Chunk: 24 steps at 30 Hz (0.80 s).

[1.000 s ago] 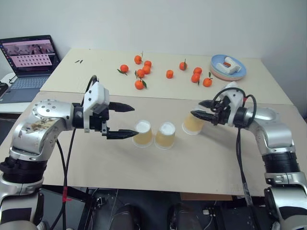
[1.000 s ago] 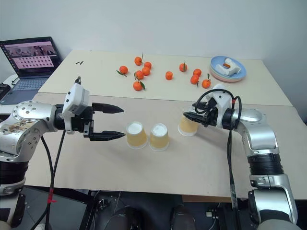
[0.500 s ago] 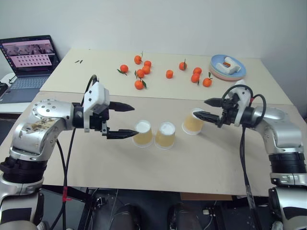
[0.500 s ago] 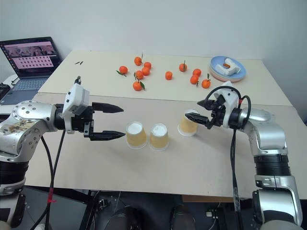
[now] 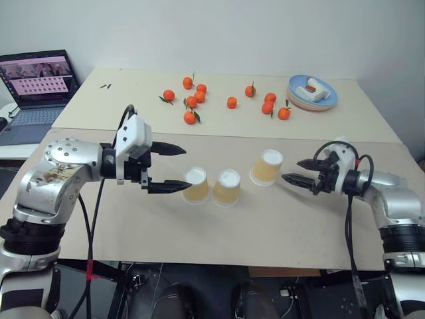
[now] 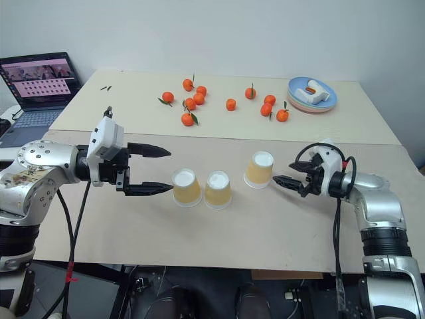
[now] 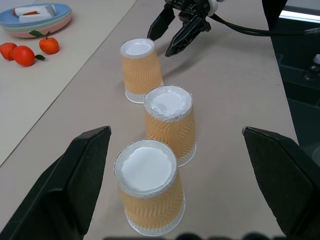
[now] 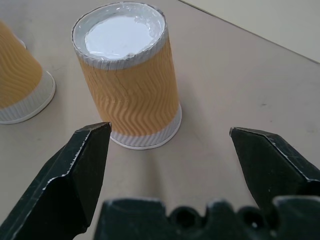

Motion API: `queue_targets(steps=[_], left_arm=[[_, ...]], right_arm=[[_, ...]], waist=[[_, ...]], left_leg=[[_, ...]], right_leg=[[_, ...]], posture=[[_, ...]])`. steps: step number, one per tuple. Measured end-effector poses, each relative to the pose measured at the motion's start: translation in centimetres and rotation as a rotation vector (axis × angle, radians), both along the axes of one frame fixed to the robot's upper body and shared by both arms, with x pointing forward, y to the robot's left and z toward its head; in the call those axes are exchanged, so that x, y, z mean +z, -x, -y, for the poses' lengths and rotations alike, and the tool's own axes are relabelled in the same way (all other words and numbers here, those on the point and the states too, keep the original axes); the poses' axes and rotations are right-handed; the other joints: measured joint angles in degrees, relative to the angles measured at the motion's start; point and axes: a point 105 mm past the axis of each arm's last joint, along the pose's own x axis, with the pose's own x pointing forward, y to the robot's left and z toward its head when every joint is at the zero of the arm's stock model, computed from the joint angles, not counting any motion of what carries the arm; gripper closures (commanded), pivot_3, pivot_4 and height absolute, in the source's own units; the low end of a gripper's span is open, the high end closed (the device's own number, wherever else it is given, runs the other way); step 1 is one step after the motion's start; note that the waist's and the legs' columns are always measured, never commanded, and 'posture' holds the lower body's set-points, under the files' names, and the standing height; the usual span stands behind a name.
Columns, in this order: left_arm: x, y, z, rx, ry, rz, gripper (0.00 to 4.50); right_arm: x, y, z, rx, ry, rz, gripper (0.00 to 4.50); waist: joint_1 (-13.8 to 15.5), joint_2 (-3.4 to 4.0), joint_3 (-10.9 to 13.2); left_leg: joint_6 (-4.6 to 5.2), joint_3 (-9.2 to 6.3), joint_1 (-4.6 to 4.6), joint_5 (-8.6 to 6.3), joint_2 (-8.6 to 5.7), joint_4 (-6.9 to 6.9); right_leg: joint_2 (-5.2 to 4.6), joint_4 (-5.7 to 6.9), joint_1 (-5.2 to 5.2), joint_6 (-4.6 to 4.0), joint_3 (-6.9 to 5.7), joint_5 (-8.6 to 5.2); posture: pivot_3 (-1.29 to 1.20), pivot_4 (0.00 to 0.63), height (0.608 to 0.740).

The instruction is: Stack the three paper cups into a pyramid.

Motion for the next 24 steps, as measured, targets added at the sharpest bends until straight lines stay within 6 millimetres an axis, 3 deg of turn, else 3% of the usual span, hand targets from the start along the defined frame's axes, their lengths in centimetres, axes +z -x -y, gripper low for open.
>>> queue_targets(steps=[4,11,24], left_arm=[[0.0,0.0,-0.1,0.002,-0.003,-0.001,0.0],[0.0,0.1,0.0,0.008,-0.006,0.005,0.0],[0.0,0.1,-0.2,0.015,-0.015,0.004,0.0]], right_arm=[[-0.5,-0.2,-1.4,0.032,-0.012,-0.009,0.06],[1.4,-2.2,-4.3,0.074,-0.029,0.063,0.06],[1.6,-2.8,-4.5,0.079,-0.031,0.064,0.06]], waist=[[0.03,0.01,0.01],[-0.05,0.02,0.01],[0.1,0.03,0.02]], left_leg=[[0.0,0.0,0.0,0.0,0.0,0.0],[0.0,0.0,0.0,0.0,0.0,0.0],[0.0,0.0,-0.02,0.0,-0.01,0.01]], right_leg=[[0.0,0.0,0.0,0.0,0.0,0.0],[0.01,0.0,0.0,0.0,-0.01,0.0],[0.0,0.0,-0.01,0.0,-0.03,0.0]], posture=[[0.0,0.15,0.68],[0.0,0.15,0.68],[0.0,0.15,0.68]])
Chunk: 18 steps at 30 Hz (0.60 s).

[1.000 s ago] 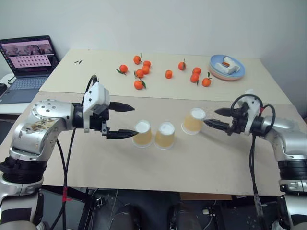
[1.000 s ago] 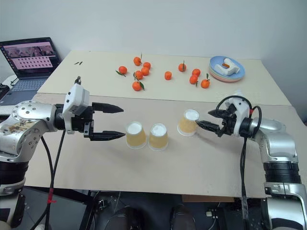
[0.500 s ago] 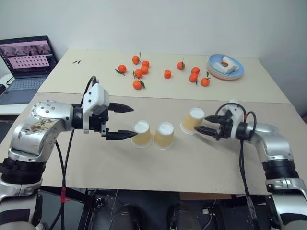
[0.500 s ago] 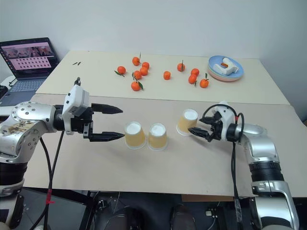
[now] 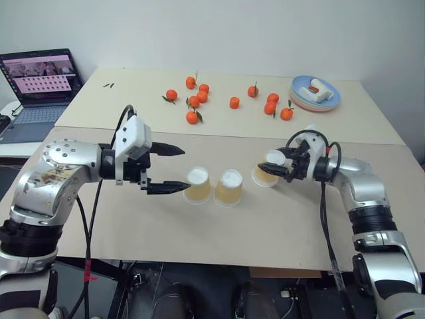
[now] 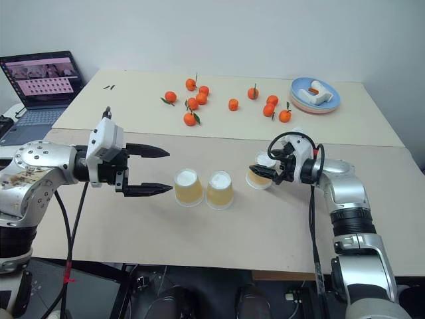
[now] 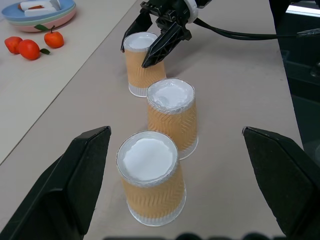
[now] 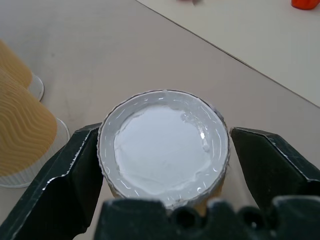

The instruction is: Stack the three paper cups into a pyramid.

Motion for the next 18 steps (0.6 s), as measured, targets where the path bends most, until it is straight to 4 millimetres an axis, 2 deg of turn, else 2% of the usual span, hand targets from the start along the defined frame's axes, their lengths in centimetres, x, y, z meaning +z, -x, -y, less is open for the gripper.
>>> queue_targets(steps=[3,4,5,8,9,18], left_arm=[[-0.09,0.01,-0.05,0.002,-0.001,-0.003,0.0],[-0.1,0.01,-0.06,0.002,-0.001,-0.004,0.0],[-0.1,0.01,-0.06,0.002,-0.002,-0.004,0.0],[-0.12,0.02,-0.07,0.002,-0.001,-0.004,0.0],[-0.15,0.02,-0.07,0.002,-0.001,-0.005,0.0],[-0.37,-0.04,-0.45,0.019,0.001,-0.014,0.0]], right_arm=[[0.01,0.06,0.02,0.005,0.001,-0.001,0.06],[0.02,0.1,0.02,0.009,0.001,-0.002,0.57],[0.02,0.12,0.03,0.011,0.002,-0.003,0.71],[0.11,0.24,0.1,0.015,0.006,0.001,1.75],[0.15,0.29,0.09,0.017,0.007,0.004,1.88],[0.91,0.55,-0.43,0.036,0.018,0.035,1.94]], waist=[[0.0,0.0,0.0],[0.01,0.0,0.0],[0.01,0.0,0.0],[0.03,0.0,0.0],[0.03,0.0,0.0],[0.0,0.0,0.0]], left_leg=[[0.0,0.0,0.0,0.0,0.0,0.0],[0.0,0.0,0.0,0.0,0.0,0.0],[0.0,0.0,0.0,0.0,0.0,0.0],[0.0,0.0,0.0,0.0,0.0,0.0],[0.0,0.0,0.0,0.0,0.0,0.0],[0.0,0.0,0.0,0.0,0.01,0.0]], right_leg=[[0.0,0.0,0.0,0.0,0.0,0.0],[0.0,0.0,0.0,0.0,-0.01,0.0],[0.0,0.0,0.0,0.0,0.0,0.0],[0.0,0.0,0.0,0.0,0.0,0.0],[0.0,0.0,0.0,0.0,0.0,0.0],[0.0,0.0,-0.01,0.0,0.01,0.0]], posture=[[0.0,0.15,0.68],[0.0,0.15,0.68],[0.0,0.15,0.68],[0.0,0.15,0.68],[0.0,0.15,0.68],[0.0,0.15,0.68]])
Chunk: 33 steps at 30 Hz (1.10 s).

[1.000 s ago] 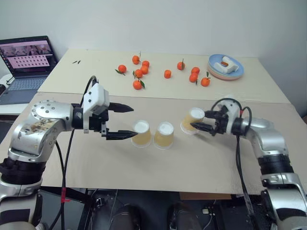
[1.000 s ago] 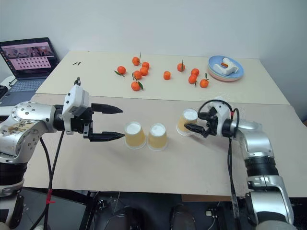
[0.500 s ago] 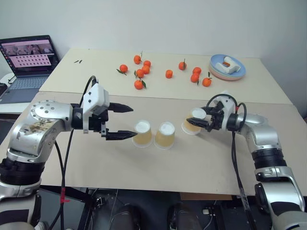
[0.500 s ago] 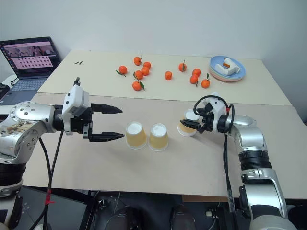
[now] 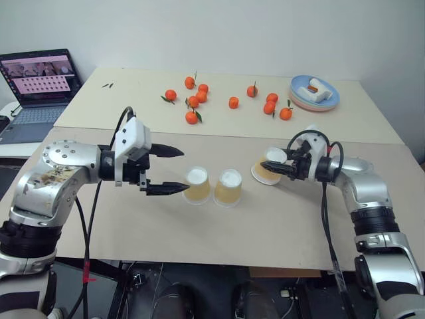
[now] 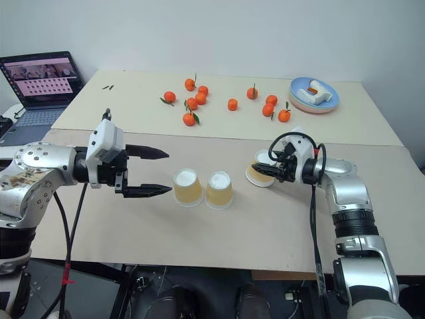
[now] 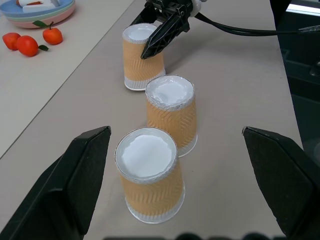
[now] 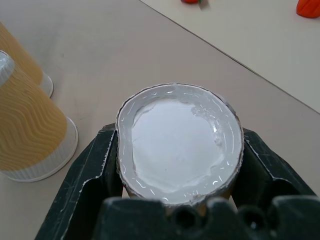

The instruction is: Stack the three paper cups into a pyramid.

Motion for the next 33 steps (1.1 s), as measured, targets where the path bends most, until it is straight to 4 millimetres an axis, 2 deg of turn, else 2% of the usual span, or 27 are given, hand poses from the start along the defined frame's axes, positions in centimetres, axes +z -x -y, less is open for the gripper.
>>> queue_targets(steps=[2,4,9,12,14,17,21,27,33], left_arm=[[-0.4,-0.3,-1.2,0.053,0.001,-0.021,0.0],[-0.5,-0.7,-2.7,0.122,0.007,-0.027,0.0],[-1.1,-0.8,-5.6,0.242,-0.006,-0.032,0.0],[-1.7,-0.6,-5.9,0.264,-0.008,-0.045,0.0],[-1.8,-0.5,-5.7,0.267,-0.01,-0.042,0.0],[-1.7,-0.3,-5.4,0.261,-0.013,-0.03,0.0],[-1.6,-0.1,-5.0,0.246,-0.016,-0.023,0.0],[-1.8,0.0,-4.7,0.23,-0.018,-0.027,0.0],[-1.9,0.1,-4.0,0.204,-0.017,-0.027,0.0]], right_arm=[[0.7,0.0,-0.5,0.015,0.004,0.011,1.94],[2.3,-0.1,-1.2,0.044,0.011,0.034,1.94],[8.1,-0.4,-4.6,0.174,0.029,0.089,1.94],[12.1,-0.7,-6.9,0.229,0.04,0.098,1.94],[13.3,0.3,-8.5,0.304,0.044,0.083,1.94],[13.0,2.2,-10.9,0.417,0.029,-0.001,1.94],[13.0,4.1,-12.9,0.477,0.048,-0.04,1.94],[12.6,5.0,-13.9,0.496,0.072,-0.024,1.94],[10.2,5.1,-14.3,0.489,0.098,-0.068,1.94]], waist=[[-0.24,0.03,0.02],[-0.65,0.07,0.04],[-1.57,0.14,0.09],[-1.55,0.18,0.11],[-1.1,0.18,0.11],[-0.92,0.18,0.11],[-0.95,0.18,0.11],[-1.07,0.18,0.11],[-1.24,0.18,0.11]], left_leg=[[0.0,0.03,0.0,0.0,0.01,0.0],[0.0,0.06,-0.01,0.0,0.02,0.0],[0.0,0.17,-0.02,0.0,0.03,-0.03],[-0.01,0.23,-0.1,0.0,0.05,-0.07],[-0.01,0.22,-0.16,-0.01,0.05,-0.13],[-0.01,0.22,-0.38,-0.01,0.0,-0.12],[-0.01,0.21,-0.49,0.0,0.0,-0.07],[-0.01,0.22,-0.49,-0.01,-0.01,-0.08],[-0.01,0.23,-0.48,0.0,-0.01,-0.08]], right_leg=[[0.01,0.02,-0.06,0.0,0.04,0.0],[0.01,0.06,-0.1,-0.01,0.08,0.0],[0.01,0.07,-0.21,-0.02,0.16,0.01],[0.03,0.12,-0.36,-0.06,0.2,-0.01],[0.03,0.05,-0.38,-0.08,0.13,-0.02],[0.0,0.04,-0.52,-0.08,0.12,-0.02],[0.0,0.07,-0.62,-0.07,0.09,-0.01],[0.0,0.08,-0.62,-0.07,0.09,-0.01],[0.01,0.08,-0.63,-0.07,0.1,-0.01]], posture=[[0.0,0.15,0.68],[0.0,0.15,0.68],[0.0,0.15,0.68],[0.0,0.15,0.68],[0.0,0.15,0.68],[0.0,0.15,0.68],[0.0,0.15,0.68],[0.0,0.15,0.68],[0.0,0.15,0.68]])
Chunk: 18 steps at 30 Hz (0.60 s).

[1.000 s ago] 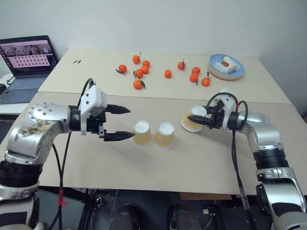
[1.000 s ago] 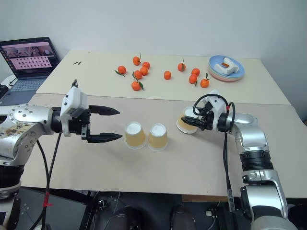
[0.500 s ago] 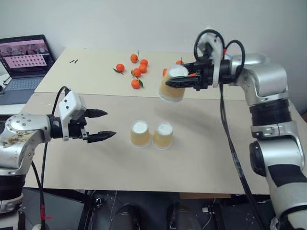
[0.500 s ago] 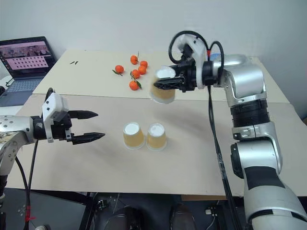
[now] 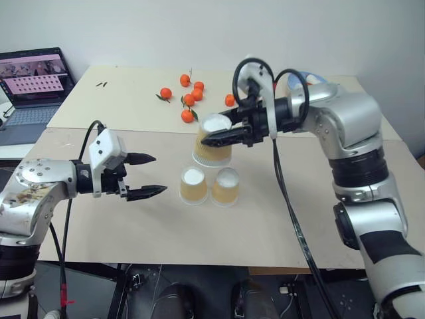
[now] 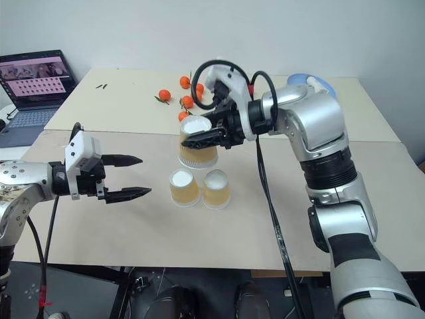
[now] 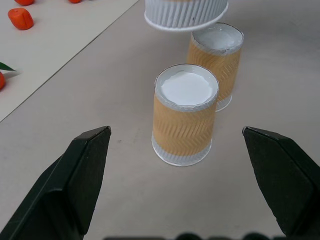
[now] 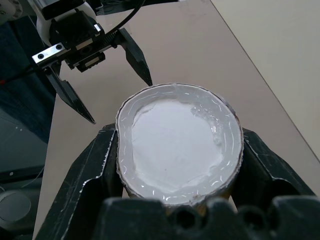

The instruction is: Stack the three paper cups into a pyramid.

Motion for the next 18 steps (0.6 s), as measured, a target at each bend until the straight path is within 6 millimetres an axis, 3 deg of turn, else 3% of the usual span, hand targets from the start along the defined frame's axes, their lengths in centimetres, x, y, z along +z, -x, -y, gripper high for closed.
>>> queue_targets(steps=[8,18], left_arm=[[0.4,0.0,0.2,-0.015,-0.002,0.017,0.0],[0.4,0.0,0.2,-0.022,-0.002,0.018,0.0]], right_arm=[[-2.4,0.2,-0.3,0.009,0.036,-0.049,1.94],[-2.5,0.0,-0.2,0.006,0.032,-0.027,1.94]], waist=[[-0.06,0.0,0.0],[-0.06,0.0,0.0]], left_leg=[[0.0,0.0,0.0,0.0,0.01,0.0],[0.0,0.01,0.03,0.0,0.01,0.01]], right_leg=[[0.01,0.0,0.0,0.0,0.0,0.0],[0.01,0.01,0.01,0.0,0.01,0.0]], posture=[[0.0,0.15,0.68],[0.0,0.15,0.68]])
